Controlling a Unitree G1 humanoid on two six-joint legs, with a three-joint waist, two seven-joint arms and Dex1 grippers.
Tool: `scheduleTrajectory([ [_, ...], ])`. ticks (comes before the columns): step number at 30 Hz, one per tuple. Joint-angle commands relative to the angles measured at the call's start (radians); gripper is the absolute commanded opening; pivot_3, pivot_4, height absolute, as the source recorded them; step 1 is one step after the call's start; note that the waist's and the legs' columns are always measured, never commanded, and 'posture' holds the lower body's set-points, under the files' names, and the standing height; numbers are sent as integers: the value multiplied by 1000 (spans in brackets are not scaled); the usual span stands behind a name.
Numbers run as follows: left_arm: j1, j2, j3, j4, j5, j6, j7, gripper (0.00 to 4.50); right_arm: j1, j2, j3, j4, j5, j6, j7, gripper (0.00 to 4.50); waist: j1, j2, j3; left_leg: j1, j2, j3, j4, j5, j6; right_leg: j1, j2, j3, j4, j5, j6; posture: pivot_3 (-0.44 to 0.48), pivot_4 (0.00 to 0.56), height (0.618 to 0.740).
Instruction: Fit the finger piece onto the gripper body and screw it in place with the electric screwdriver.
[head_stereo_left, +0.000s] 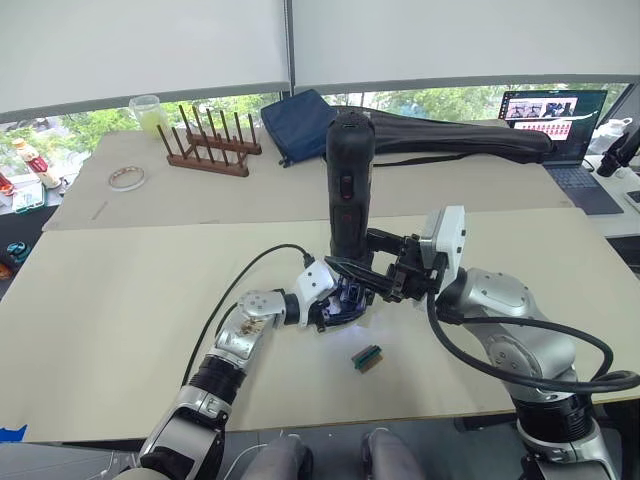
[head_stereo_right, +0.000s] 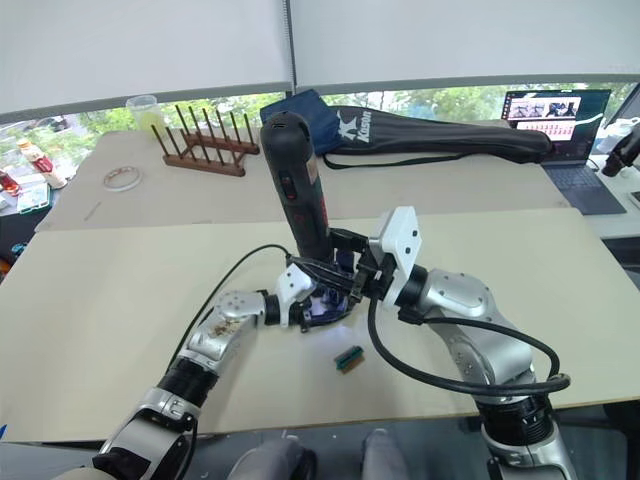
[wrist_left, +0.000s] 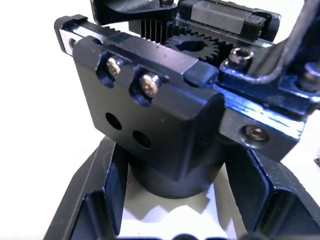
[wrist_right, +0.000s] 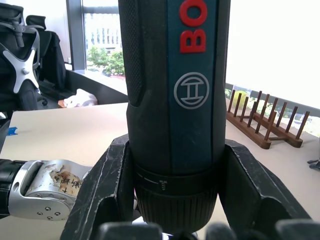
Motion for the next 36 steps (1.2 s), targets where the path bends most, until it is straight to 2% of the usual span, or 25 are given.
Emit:
scheduleTrajectory([
  [1,0,4,8,-49,-17,4,-9,2311,39,-35,29,96,-71,42,2,1940,0,0,-1,0,0,0,0,0,0,0,0,0,0,0,0,0,150,740],
  [10,-8,0,8,-34,-16,2,-6,2311,18,-52,11,85,-68,34,18,1939,0,0,-2,0,0,0,-1,0,0,0,0,0,-1,0,0,0,150,740],
  [14,-10,-3,7,-14,-14,8,-4,2311,-72,-34,-60,8,35,64,-2,1939,0,0,-2,0,0,0,-1,0,0,0,0,0,-2,0,0,0,150,740],
  [17,2,-7,1,-16,-13,18,-2,2311,-151,-37,-114,-70,144,63,36,1939,2,0,-1,-1,0,0,-3,0,0,-1,0,0,-5,0,0,0,150,740],
  [23,17,-4,-11,-26,-7,31,6,2311,-295,-14,-171,-112,284,144,-46,1939,1,1,0,-7,0,-1,-4,0,0,-4,-1,-1,-7,0,0,0,150,740],
  [32,12,-2,-5,-36,-14,65,19,2311,-271,-54,-188,-164,391,222,-49,1939,1,1,0,-6,0,-1,-4,0,0,-3,-1,-1,-8,0,0,0,150,740],
  [34,18,13,3,-59,-35,90,-7,3382,-258,-73,-207,-175,436,251,-68,1939,0,1,0,-6,0,-1,-5,0,0,-3,-1,-1,-8,0,0,0,150,740],
  [36,27,33,11,-89,-46,104,-24,4261,-244,-89,-231,-181,478,277,-101,1939,0,1,0,-6,0,-1,-5,0,0,-4,-1,-1,-8,0,0,0,150,740],
])
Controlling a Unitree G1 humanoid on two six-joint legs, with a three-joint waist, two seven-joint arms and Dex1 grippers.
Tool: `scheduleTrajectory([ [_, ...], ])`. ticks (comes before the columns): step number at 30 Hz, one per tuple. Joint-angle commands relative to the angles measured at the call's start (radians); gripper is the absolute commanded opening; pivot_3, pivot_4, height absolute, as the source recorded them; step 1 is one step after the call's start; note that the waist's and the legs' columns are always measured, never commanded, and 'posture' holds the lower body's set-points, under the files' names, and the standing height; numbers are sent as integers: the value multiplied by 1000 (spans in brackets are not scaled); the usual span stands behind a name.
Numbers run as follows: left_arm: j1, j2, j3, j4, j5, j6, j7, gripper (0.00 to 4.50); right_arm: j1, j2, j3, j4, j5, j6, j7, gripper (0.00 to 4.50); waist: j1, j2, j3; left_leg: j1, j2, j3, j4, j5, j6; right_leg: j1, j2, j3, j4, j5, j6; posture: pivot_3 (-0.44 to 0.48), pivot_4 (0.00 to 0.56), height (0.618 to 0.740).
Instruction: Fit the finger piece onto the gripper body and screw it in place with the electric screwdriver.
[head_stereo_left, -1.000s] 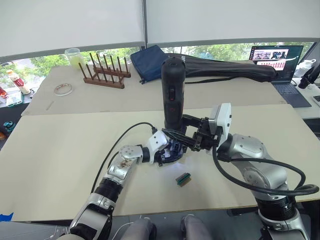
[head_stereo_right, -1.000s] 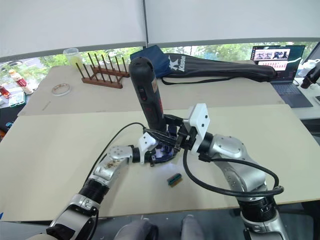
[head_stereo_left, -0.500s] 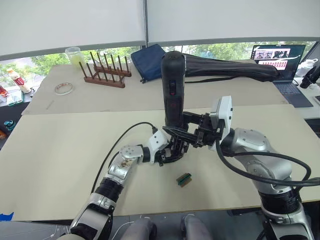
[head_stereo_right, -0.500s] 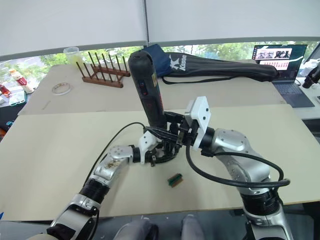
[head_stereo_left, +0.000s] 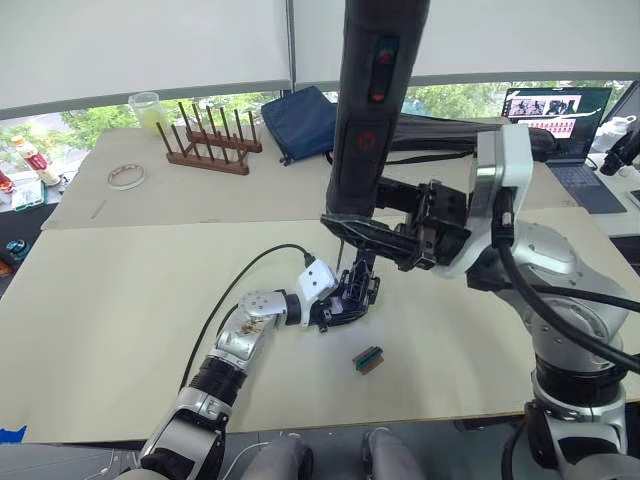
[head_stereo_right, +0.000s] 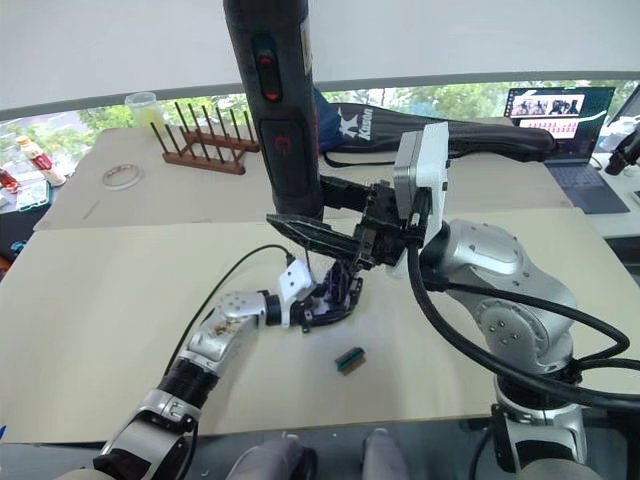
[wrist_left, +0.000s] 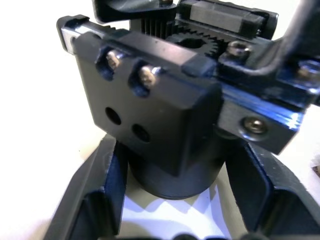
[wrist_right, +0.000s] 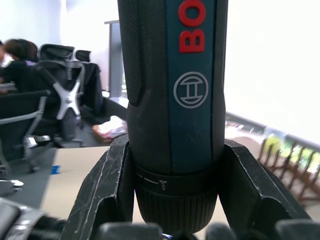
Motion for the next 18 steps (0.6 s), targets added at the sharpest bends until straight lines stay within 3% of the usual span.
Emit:
scheduleTrajectory([
  [1,25,49,19,-68,-30,38,-40,4472,12,-32,-101,-55,123,38,-70,1939,-1,0,0,0,0,0,0,0,0,0,0,0,0,0,0,0,150,740],
  [8,68,241,85,-271,-146,142,-191,4500,159,-253,-335,-15,583,166,-266,1938,1,0,2,0,1,0,-3,0,0,-1,-2,0,-1,0,0,0,150,740],
  [11,79,354,114,-332,-195,188,-285,4500,329,-430,-441,48,808,266,-347,1938,8,0,3,0,0,0,-4,0,0,0,-3,0,-2,0,0,0,150,740],
  [13,93,478,133,-377,-229,214,-395,4500,520,-558,-499,189,965,381,-389,1938,9,-1,3,0,1,0,-4,0,1,0,-4,0,-4,0,0,0,150,740],
  [18,98,585,139,-401,-251,225,-456,4500,729,-682,-479,421,1009,514,-408,1938,6,4,6,1,1,3,-5,-2,3,3,-5,2,-6,0,-1,0,150,740],
])
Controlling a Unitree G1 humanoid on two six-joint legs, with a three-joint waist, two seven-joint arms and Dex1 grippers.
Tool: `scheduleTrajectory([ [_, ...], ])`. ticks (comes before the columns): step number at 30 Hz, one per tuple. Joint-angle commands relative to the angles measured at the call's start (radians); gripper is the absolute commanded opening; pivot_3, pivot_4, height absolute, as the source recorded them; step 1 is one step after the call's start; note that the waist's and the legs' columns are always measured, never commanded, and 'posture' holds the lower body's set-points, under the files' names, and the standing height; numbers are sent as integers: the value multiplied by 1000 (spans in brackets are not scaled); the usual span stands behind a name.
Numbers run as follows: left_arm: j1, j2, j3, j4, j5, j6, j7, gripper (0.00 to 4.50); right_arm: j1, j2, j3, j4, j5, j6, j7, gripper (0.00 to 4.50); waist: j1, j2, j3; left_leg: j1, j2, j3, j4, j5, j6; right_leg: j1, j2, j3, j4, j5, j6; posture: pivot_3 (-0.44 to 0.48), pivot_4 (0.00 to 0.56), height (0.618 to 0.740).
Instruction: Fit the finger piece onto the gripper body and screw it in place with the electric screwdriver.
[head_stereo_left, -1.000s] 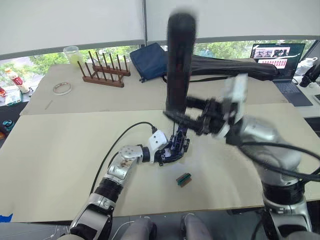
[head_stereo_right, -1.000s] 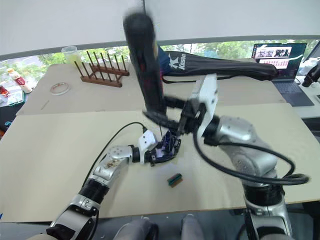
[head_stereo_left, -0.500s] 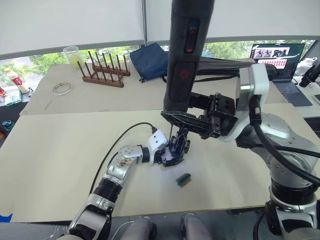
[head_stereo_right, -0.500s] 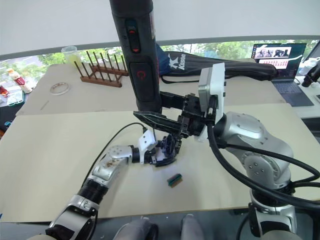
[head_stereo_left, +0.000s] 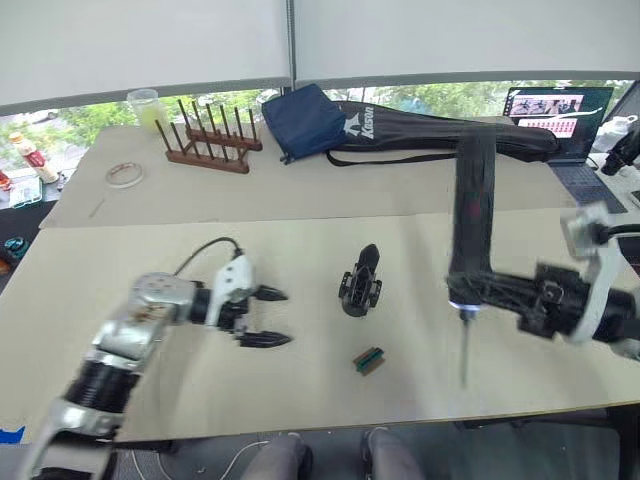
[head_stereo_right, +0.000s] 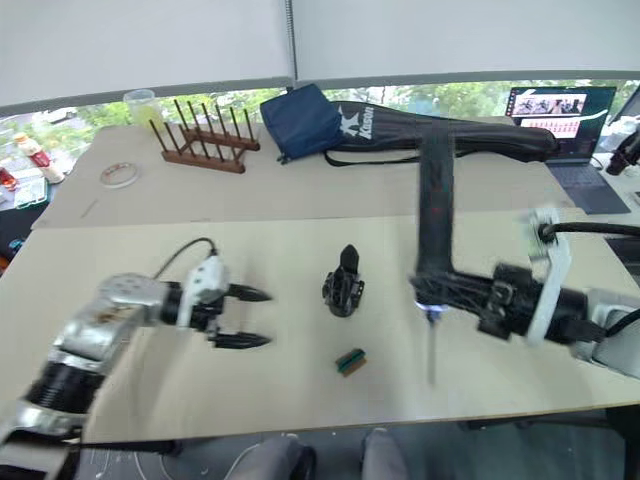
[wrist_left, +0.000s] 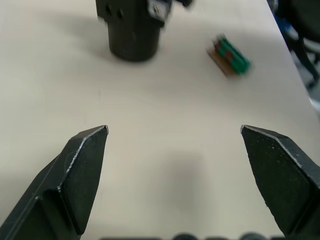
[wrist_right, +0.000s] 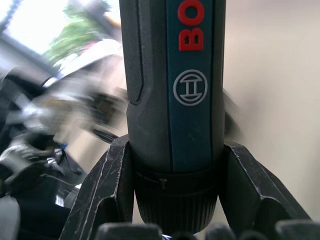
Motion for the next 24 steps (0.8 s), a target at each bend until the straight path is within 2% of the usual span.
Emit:
scheduleTrajectory([
  [1,-10,13,10,-42,-23,2,-23,4500,21,-54,0,107,6,65,1,1938,0,3,1,0,0,1,0,0,1,0,-1,1,0,0,0,0,150,740],
  [7,-18,3,24,-31,-25,30,6,4500,-147,-14,199,294,-316,93,52,1938,-9,4,2,1,2,1,-1,0,0,-1,1,0,1,0,0,0,150,740],
  [9,-6,14,32,-39,-35,49,3,4500,-176,-14,214,323,-399,96,114,2990,-8,6,3,0,1,1,-1,0,0,-2,1,0,1,0,0,0,150,740],
  [13,5,52,62,-11,-58,101,-7,4500,-98,-89,202,264,-647,-14,374,4337,-7,6,4,-1,1,2,0,0,0,-3,2,-1,1,0,0,0,150,740],
  [14,6,72,72,10,-56,101,-13,4500,-35,-112,156,237,-734,-96,474,4475,-5,6,4,-1,1,1,0,0,0,-3,3,-1,1,0,0,0,150,740],
  [16,10,136,88,53,-46,87,-56,4500,82,-133,33,216,-922,-319,681,4475,0,6,4,-2,1,1,0,0,0,-3,5,-3,1,0,1,0,150,740],
  [19,5,238,112,111,-43,60,-133,4500,180,-120,-154,235,-1089,-533,931,4475,-6,7,4,-1,0,2,0,0,1,-3,6,-2,1,0,2,0,150,740],
  [22,-19,302,150,200,-39,35,-161,4500,231,-123,-285,288,-1226,-682,1113,4475,-7,7,5,1,1,2,0,0,1,-1,6,-2,1,0,2,0,150,740],
  [24,-25,322,168,244,-34,17,-170,4500,231,-123,-327,349,-1304,-770,1172,4475,-7,6,5,3,1,2,-1,-1,0,0,7,-2,1,0,2,0,150,740],
])
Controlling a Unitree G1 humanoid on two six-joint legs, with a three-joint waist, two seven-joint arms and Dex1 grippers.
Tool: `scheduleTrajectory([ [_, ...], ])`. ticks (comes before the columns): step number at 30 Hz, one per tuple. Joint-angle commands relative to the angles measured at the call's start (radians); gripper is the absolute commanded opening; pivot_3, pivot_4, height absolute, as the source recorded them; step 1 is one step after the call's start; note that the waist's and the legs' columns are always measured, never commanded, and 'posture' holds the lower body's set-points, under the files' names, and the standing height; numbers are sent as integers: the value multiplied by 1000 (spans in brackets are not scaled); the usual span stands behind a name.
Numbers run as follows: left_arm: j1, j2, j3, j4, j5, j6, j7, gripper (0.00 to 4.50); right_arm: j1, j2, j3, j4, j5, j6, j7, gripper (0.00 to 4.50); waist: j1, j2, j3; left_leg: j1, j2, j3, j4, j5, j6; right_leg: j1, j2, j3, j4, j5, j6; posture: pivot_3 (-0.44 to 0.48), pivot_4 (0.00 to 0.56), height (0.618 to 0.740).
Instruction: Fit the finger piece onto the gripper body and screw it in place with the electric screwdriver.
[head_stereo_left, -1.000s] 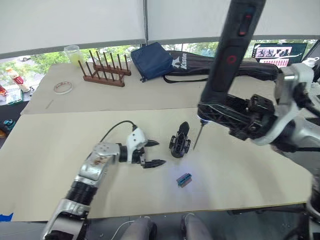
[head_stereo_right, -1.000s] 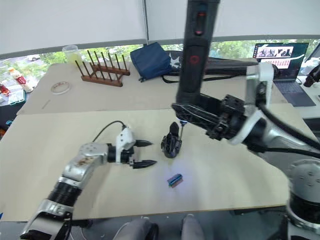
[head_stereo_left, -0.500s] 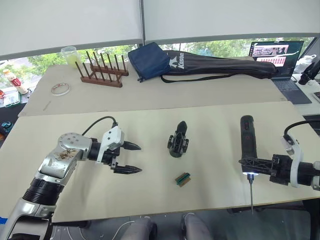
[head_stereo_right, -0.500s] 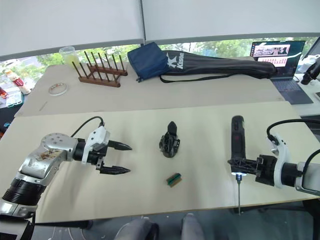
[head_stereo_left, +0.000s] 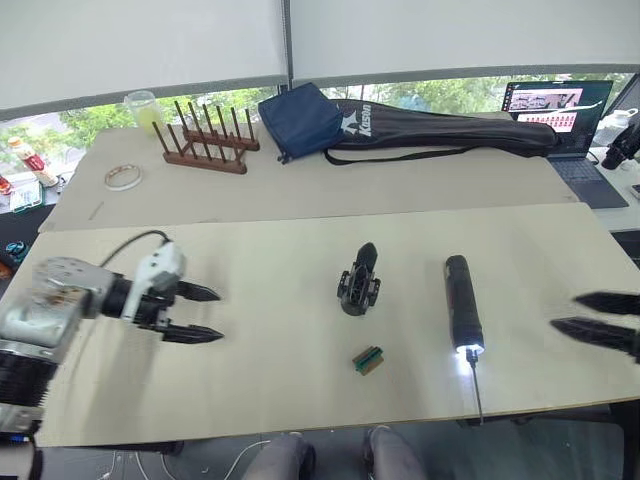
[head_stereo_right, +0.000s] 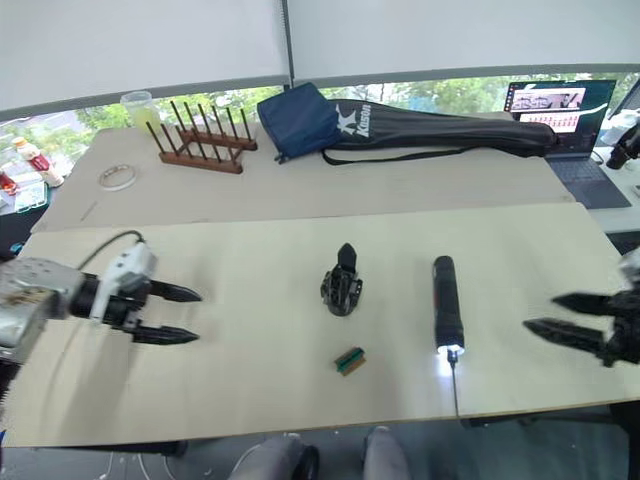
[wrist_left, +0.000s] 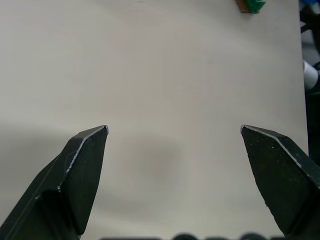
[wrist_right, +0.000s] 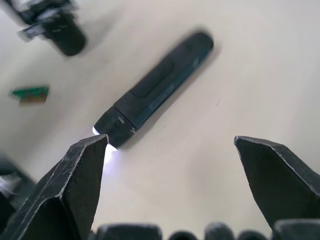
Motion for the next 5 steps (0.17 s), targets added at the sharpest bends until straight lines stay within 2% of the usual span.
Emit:
scheduleTrajectory([
  [1,-14,34,46,49,4,-38,-24,4500,-9,-12,-88,85,-112,-142,114,4475,0,0,0,1,0,0,0,0,0,0,0,0,0,0,0,0,150,740],
  [5,0,12,66,27,-12,-46,-6,4500,-22,8,-96,108,-168,-174,156,4475,0,0,0,1,0,0,0,0,0,0,-2,0,0,0,0,0,150,740],
])
